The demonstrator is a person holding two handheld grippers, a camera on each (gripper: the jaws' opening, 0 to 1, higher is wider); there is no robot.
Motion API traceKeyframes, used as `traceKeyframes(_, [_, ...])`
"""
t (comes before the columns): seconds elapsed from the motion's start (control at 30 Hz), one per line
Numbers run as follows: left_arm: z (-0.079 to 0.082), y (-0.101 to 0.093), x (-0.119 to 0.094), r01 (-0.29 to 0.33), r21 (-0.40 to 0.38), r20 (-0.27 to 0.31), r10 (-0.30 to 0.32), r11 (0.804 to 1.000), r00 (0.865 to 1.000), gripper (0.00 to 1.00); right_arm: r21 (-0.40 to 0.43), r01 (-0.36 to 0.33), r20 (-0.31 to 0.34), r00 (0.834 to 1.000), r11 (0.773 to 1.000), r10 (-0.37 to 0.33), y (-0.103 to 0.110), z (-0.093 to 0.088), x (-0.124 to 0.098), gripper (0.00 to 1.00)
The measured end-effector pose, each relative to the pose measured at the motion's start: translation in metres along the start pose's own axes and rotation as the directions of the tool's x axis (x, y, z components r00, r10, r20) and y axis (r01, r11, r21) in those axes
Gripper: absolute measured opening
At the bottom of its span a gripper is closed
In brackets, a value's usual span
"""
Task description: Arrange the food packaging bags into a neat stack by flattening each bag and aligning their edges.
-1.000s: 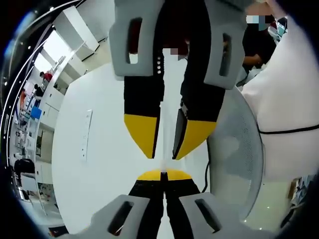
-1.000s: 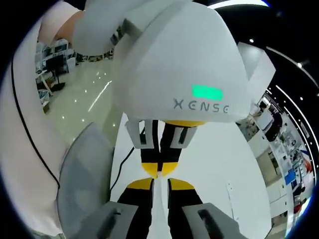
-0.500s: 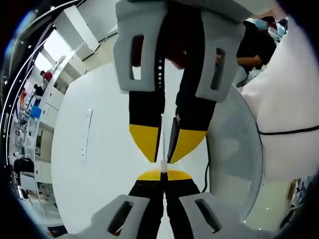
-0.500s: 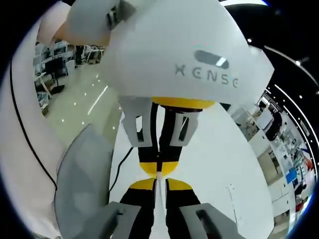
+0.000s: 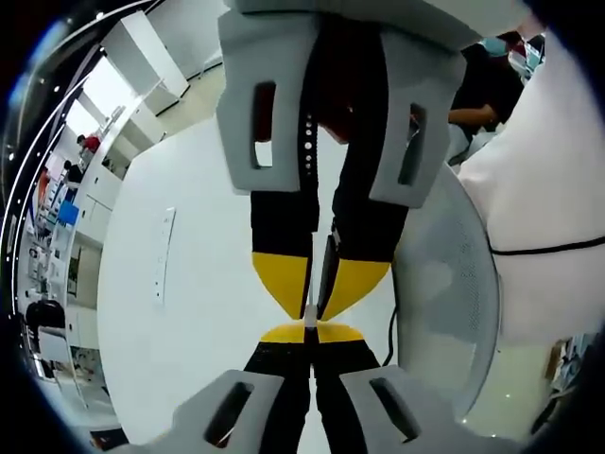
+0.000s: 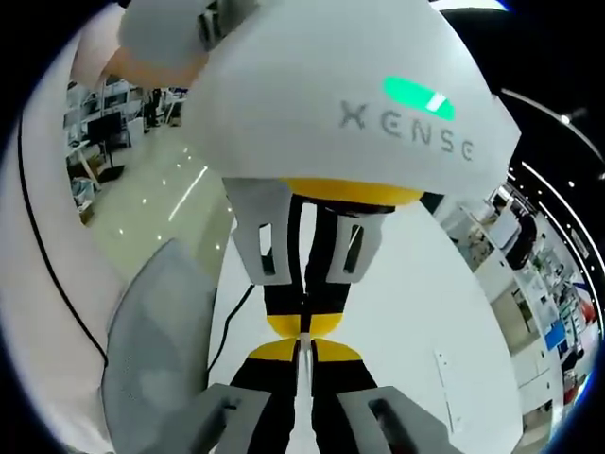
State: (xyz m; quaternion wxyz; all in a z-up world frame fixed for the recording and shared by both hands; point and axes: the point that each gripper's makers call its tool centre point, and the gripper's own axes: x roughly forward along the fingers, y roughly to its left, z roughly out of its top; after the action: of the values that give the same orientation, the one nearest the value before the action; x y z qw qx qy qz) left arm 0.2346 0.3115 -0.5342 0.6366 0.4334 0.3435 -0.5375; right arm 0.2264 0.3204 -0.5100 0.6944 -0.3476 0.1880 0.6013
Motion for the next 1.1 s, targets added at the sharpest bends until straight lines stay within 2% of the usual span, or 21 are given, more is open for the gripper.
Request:
traceKeyframes(0.4, [-0.0026,-0.0004,0.0014,0.005,0.007,-0.003,-0.005,1.0,1.0,0.0,-0.032,-0.008,-0.001,1.0,0.999,0.008,0.0028,0.0017,0.0014,0.0])
traceKeyframes(1.1, [-0.0027,-0.0027,-0.0002,0.004,0.011,0.001,-0.004,1.0,1.0,0.0,-0.024,-0.004,-0.015,1.0,1.0,0.004,0.0046,0.0034,0.0026,0.0])
